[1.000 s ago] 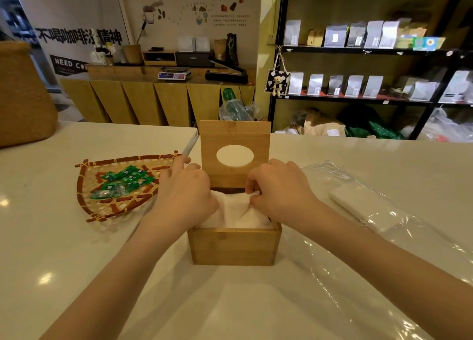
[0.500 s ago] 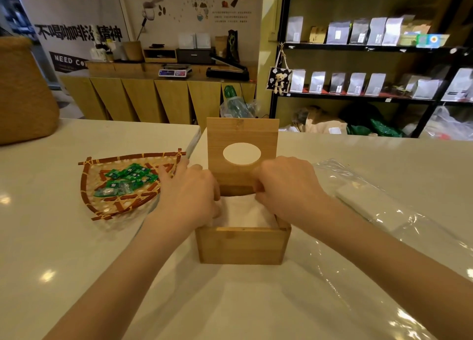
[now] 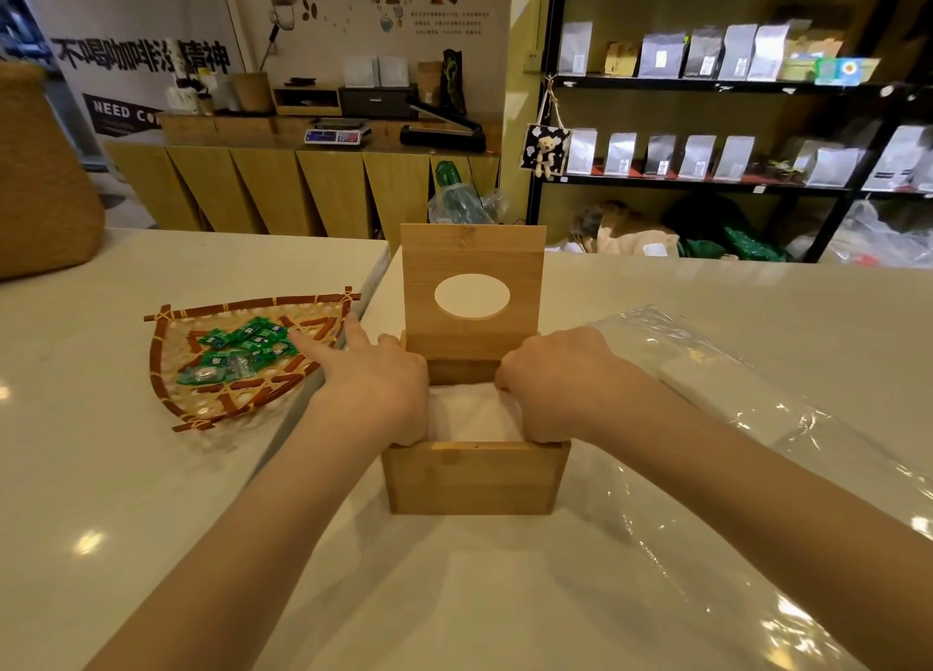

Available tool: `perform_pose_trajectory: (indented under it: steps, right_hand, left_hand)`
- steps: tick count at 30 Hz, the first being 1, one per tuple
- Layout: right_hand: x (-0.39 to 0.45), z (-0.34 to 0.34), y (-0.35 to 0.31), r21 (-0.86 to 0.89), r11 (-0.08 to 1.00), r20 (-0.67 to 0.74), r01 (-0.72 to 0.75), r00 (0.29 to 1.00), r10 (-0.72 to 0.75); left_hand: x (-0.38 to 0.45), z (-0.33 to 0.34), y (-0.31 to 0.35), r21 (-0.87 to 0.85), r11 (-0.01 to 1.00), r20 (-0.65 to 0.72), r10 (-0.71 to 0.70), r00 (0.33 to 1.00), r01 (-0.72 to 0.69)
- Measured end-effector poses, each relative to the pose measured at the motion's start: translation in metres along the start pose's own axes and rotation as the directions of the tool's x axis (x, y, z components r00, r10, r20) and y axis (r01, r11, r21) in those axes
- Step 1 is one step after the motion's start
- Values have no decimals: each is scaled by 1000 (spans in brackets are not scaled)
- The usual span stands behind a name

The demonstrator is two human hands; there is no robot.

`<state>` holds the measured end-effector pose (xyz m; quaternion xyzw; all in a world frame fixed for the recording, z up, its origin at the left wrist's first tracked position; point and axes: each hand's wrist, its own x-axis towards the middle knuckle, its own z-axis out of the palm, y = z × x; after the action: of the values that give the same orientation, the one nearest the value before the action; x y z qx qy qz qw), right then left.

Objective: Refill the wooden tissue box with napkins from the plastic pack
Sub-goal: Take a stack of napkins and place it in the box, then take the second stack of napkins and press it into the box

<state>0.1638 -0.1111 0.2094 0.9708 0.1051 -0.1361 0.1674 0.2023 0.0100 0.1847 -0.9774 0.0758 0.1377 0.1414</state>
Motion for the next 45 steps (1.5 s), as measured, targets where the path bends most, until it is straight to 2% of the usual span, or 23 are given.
perform_pose_trajectory:
  steps: [8, 10, 13, 16, 19, 22, 24, 26, 29, 32, 33, 38, 42, 45]
  right_hand:
    - [7, 7, 0, 32, 999, -37, 2, 999, -1]
    - [7, 9, 4, 112, 994, -37, 10, 999, -5]
    - [3, 10, 13, 318, 947, -55, 48, 998, -32]
    - [-10, 13, 28, 417, 898, -207, 141, 977, -57]
    - [-36, 15, 50, 576, 791, -357, 208, 934, 14]
    - [-66, 28, 80, 680, 708, -401, 190, 905, 143]
    - [-88, 42, 100, 715, 685, -393, 139, 890, 230]
    - [-109, 61, 117, 745, 662, -362, 77, 881, 304]
    - [-142, 91, 136, 788, 615, -295, -15, 868, 400]
    - [-173, 124, 148, 818, 566, -242, -103, 832, 499]
    - [-183, 134, 152, 831, 542, -223, -128, 815, 534]
    - [-225, 176, 160, 886, 401, -111, -233, 733, 671]
    - [-246, 192, 155, 917, 330, -52, -223, 755, 654]
    - [-249, 200, 151, 907, 353, -63, -229, 756, 652]
  left_hand:
    - [-8, -1, 5, 45, 999, 2, -25, 1000, 25]
    - [-10, -1, 3, 33, 999, 2, -18, 1000, 18]
    - [-14, -5, 0, -21, 1000, -9, 10, 1000, -10]
    - [-31, -16, 1, -134, 991, -160, -41, 986, 19]
    - [-64, -32, 15, -191, 978, -432, -5, 902, -86]
    - [-99, -40, 42, -185, 904, -592, 212, 777, -387]
    - [-112, -39, 66, -170, 781, -602, 401, 690, -602]
    - [-112, -34, 94, -128, 647, -568, 574, 590, -752]
    - [-96, -23, 142, -117, 482, -474, 741, 475, -868]
    - [-81, -7, 188, -50, 307, -442, 846, 297, -950]
    - [-77, -2, 201, -7, 285, -417, 870, 262, -958]
    - [-65, 18, 245, 46, 313, -282, 915, 289, -948]
    - [-59, 34, 259, 23, 298, -250, 926, 284, -954]
    - [-55, 39, 263, -48, 276, -288, 916, 278, -960]
